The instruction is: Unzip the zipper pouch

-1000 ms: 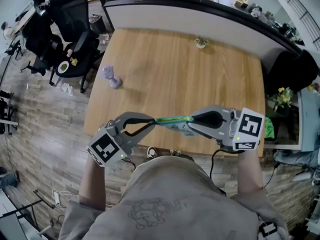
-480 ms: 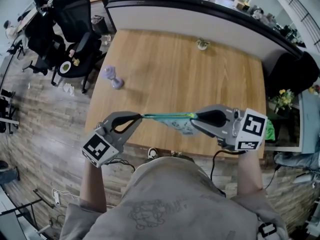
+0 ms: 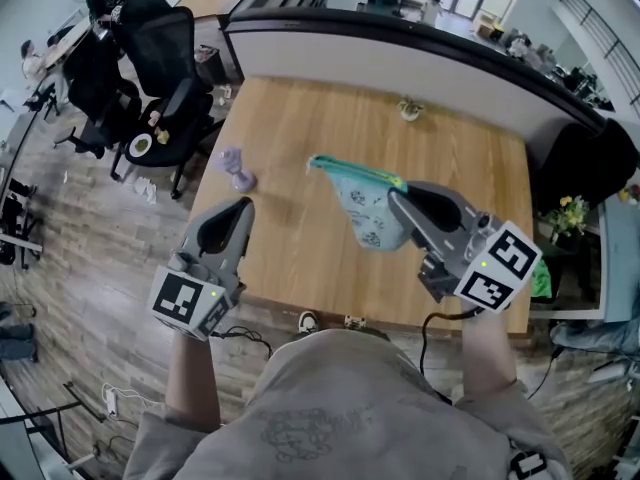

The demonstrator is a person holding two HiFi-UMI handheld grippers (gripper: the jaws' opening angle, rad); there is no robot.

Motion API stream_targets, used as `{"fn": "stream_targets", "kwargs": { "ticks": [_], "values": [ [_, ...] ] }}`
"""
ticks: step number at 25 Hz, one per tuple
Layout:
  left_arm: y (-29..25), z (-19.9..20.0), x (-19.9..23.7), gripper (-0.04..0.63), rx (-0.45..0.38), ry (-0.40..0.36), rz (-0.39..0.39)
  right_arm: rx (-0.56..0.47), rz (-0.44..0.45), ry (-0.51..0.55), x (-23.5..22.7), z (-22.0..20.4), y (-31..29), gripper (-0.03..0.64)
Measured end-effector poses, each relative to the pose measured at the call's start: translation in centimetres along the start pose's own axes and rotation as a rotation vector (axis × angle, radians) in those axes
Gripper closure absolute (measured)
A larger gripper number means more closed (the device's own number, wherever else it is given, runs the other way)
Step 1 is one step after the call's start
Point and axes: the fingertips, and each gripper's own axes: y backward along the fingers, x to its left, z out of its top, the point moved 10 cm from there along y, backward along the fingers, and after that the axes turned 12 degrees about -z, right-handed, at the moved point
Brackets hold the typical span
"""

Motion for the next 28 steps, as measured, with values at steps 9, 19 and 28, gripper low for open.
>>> {"fn": "stream_targets", "kwargs": {
  "ticks": [9,19,28],
  "values": [
    [1.3,4.9,1.0,0.594,-0.125,-0.062,0.229,-0.212,-0.245,0.007,0.1,3.0,0.7,0.581],
    [2.6,3.0,1.9,0.594,-0.075,-0.028,0.334,-0.206,-0.378,0.045,0.4,1.2,1.6,0.583],
    [2.3,-0.7,0.2,0.594,0.025,0.044,0.327,-0.046,-0.408,0.014,0.0,-3.7,1.5,0.583]
  ]
}}
